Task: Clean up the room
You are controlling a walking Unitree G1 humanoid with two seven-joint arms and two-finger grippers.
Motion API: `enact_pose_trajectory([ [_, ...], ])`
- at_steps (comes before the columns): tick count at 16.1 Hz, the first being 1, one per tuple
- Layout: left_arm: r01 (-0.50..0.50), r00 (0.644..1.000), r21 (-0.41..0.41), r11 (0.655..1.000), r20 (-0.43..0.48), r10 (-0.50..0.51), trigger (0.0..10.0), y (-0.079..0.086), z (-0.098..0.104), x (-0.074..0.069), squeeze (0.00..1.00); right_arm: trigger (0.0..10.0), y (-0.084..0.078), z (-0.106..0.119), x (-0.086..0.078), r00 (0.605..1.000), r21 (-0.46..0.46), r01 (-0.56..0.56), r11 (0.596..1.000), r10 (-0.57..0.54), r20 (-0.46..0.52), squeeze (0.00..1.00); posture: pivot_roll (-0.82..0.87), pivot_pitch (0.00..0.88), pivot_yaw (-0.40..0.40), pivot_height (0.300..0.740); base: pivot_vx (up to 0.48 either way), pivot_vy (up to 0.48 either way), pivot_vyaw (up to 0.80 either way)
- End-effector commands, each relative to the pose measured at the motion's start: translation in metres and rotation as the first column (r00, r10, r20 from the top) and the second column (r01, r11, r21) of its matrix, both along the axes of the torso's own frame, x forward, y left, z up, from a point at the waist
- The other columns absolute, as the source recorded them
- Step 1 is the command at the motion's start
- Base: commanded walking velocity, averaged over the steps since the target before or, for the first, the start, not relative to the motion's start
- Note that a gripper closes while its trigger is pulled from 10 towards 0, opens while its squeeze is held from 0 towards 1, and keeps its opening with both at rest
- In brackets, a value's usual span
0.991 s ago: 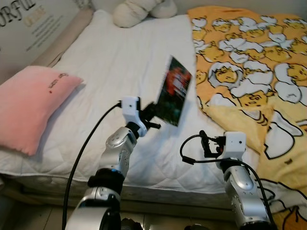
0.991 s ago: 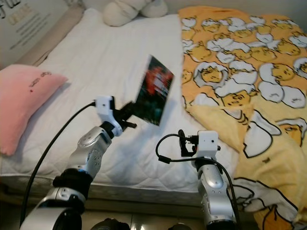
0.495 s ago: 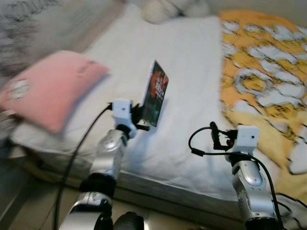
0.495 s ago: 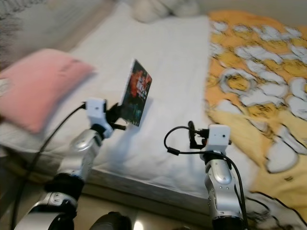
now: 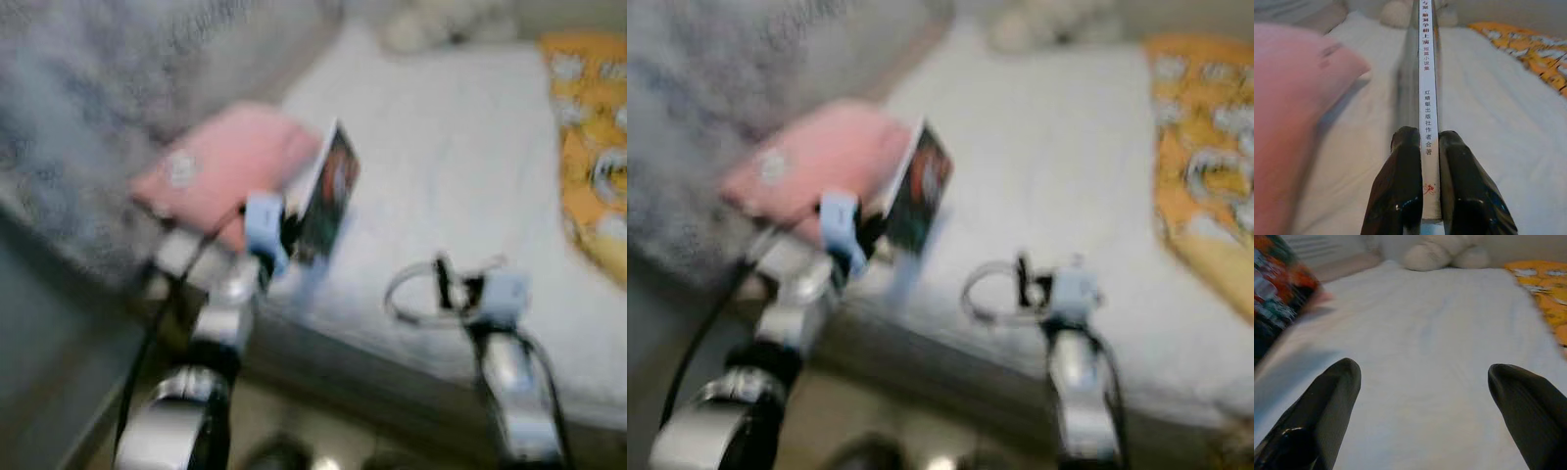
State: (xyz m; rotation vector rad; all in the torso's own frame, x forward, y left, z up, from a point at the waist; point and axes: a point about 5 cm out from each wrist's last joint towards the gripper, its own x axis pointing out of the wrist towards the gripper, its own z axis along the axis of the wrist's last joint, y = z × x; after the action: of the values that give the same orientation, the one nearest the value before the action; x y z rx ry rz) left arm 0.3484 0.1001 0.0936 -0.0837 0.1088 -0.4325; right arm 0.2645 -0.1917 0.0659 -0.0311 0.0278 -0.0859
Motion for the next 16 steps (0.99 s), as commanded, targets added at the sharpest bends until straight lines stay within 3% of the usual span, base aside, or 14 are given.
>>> enact_pose_trajectory([
  [1, 0.014, 0.998, 0.003, 1.0, 0.054, -0.014, 0.0, -0.003, 0.012, 0.005, 0.0, 10.0, 0.0, 0.007, 0.001, 0.999, 0.002, 0.01, 1.0, -0.01, 0.035, 0.01, -0.04, 0.0, 0.048, 0.74, 0.0, 0.476, 0.0],
  [7, 0.059, 0.993, 0.004, 0.998, 0.106, -0.059, 0.0, -0.021, 0.013, 0.0, 0.0, 10.0, 0.007, 0.004, -0.001, 1.0, -0.005, -0.009, 1.0, 0.009, 0.017, 0.01, -0.05, 0.0, 0.045, 0.74, 0.0, 0.052, -0.13],
  [13, 0.065, 0.994, -0.01, 0.998, 0.093, -0.064, 0.0, -0.02, 0.008, -0.004, 0.0, 10.0, 0.004, 0.003, -0.006, 1.0, -0.022, -0.009, 1.0, 0.01, 0.026, 0.02, -0.04, 0.0, 0.043, 0.74, 0.0, 0.0, -0.69],
  [16, 0.062, 0.995, -0.009, 0.998, 0.081, -0.061, 0.0, -0.021, 0.005, -0.004, 0.0, 10.0, 0.007, 0.004, -0.002, 1.0, -0.023, -0.016, 1.0, 0.017, 0.021, 0.01, -0.04, 0.0, 0.038, 0.74, 0.294, 0.0, 0.0],
])
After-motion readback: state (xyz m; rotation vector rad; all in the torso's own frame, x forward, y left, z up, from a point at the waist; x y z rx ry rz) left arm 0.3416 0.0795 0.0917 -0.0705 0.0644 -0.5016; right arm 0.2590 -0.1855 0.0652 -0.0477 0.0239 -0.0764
